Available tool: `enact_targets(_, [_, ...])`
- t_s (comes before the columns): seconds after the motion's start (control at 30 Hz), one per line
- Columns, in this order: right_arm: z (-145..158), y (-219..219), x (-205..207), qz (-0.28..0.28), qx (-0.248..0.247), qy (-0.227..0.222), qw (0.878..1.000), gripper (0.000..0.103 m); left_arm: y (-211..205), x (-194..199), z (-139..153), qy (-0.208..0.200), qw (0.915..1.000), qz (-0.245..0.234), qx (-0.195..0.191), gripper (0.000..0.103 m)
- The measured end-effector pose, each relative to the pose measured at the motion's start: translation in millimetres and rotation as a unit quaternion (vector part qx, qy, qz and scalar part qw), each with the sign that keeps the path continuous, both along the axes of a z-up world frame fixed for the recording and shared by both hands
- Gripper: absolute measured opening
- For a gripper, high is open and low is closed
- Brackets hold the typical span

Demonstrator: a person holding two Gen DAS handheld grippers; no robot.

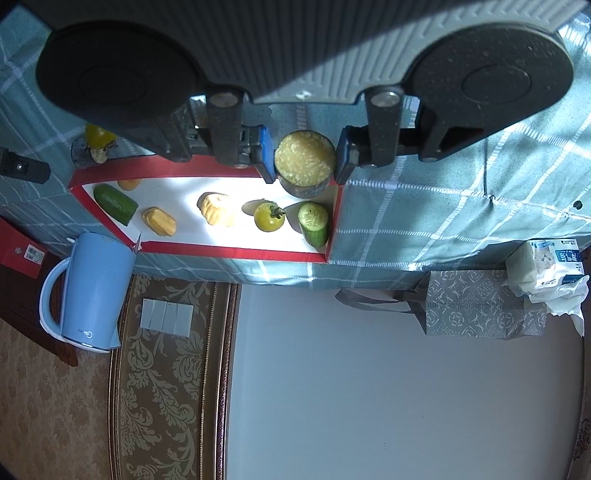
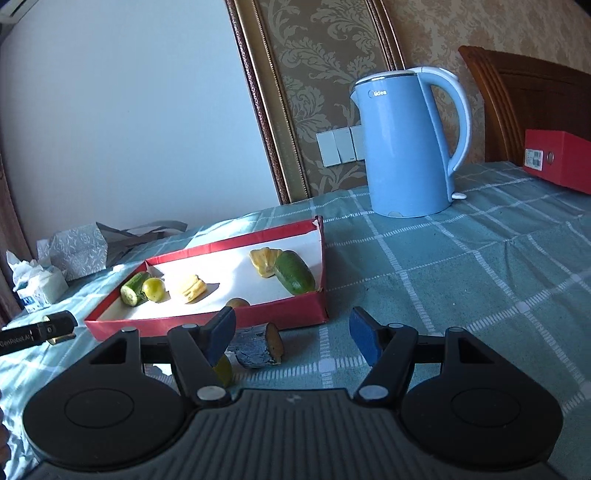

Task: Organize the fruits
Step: 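Lift the dark piece with the left gripper while the right grasps the green tomato, then carry the dark piece into the tray and open the left gripper while the right carries the tomato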

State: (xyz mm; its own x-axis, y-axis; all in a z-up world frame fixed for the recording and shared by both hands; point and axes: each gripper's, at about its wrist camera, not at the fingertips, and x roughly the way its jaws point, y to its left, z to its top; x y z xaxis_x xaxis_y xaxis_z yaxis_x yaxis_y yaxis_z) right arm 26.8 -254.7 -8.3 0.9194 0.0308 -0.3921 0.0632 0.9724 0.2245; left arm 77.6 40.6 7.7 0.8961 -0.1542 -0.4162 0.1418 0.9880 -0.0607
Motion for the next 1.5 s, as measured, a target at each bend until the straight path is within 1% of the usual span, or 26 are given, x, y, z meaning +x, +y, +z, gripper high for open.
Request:
enact_targets(0.07, [-1, 11, 7, 0.007, -0.028, 0.01, 1.0, 0.068, -1, 0, 0, 0.0, 1.0, 0.0, 0.004, 0.03])
enact_targets(0.2, [-2, 32, 19, 0.029, -0.063, 0.017, 0.997, 0.068, -1, -1, 0, -0.004, 0.9999, 0.002, 0.009, 0.03])
enact_targets(0.33, [-4, 42, 26, 0.022, -0.105, 0.027, 0.994, 0.068, -2, -2, 0, -0.008, 0.9998, 0.006, 0.016, 0.03])
enact_targets(0.5, [-11, 41, 23, 0.019, -0.109, 0.053, 0.992, 0.068, -2, -2, 1, -0.011, 0.9998, 0.005, 0.016, 0.03])
enact_targets(0.57, [-9, 43, 16, 0.017, -0.111, 0.041, 0.993, 0.068, -1, -2, 1, -0.01, 0.9998, 0.007, 0.016, 0.03])
enact_targets(0.63, [-6, 50, 9, 0.046, -0.113, 0.037, 0.992, 0.068, 0, -1, 1, -0.008, 0.9998, 0.008, 0.013, 0.03])
enact_targets(0.7, [-7, 61, 6, 0.078, -0.129, 0.04, 0.988, 0.067, 1, -1, 1, -0.007, 0.9999, 0.007, 0.011, 0.03])
enact_targets(0.73, [-7, 67, 5, 0.089, -0.144, 0.039, 0.985, 0.065, 1, -1, 1, -0.008, 0.9999, 0.007, 0.011, 0.03])
enact_targets(0.77, [-8, 73, 6, 0.096, -0.154, 0.041, 0.982, 0.06, 1, -1, 1, -0.008, 0.9999, 0.007, 0.013, 0.03])
enact_targets(0.87, [-10, 80, 12, 0.115, -0.15, 0.051, 0.981, 0.052, 1, -1, 0, -0.009, 0.9998, 0.008, 0.015, 0.03])
enact_targets(0.9, [-11, 82, 14, 0.118, -0.149, 0.055, 0.98, 0.05, 1, -1, 0, -0.008, 0.9998, 0.008, 0.013, 0.03])
enact_targets(0.93, [-12, 84, 15, 0.12, -0.151, 0.057, 0.98, 0.05, 1, 0, 0, -0.007, 0.9999, 0.008, 0.013, 0.03])
enact_targets(1.1, [-17, 85, 26, 0.119, -0.152, 0.071, 0.979, 0.037, 1, 0, 0, -0.008, 0.9998, 0.006, 0.015, 0.03])
enact_targets(1.2, [-20, 84, 32, 0.113, -0.152, 0.076, 0.979, 0.035, 0, 0, 0, -0.008, 0.9998, 0.006, 0.015, 0.03])
enact_targets(1.43, [-26, 82, 41, 0.113, -0.139, 0.086, 0.98, 0.035, 1, 0, -1, -0.009, 0.9998, 0.007, 0.017, 0.03])
enact_targets(1.5, [-26, 81, 41, 0.113, -0.137, 0.084, 0.98, 0.033, 0, 0, -1, -0.009, 0.9998, 0.007, 0.017, 0.03])
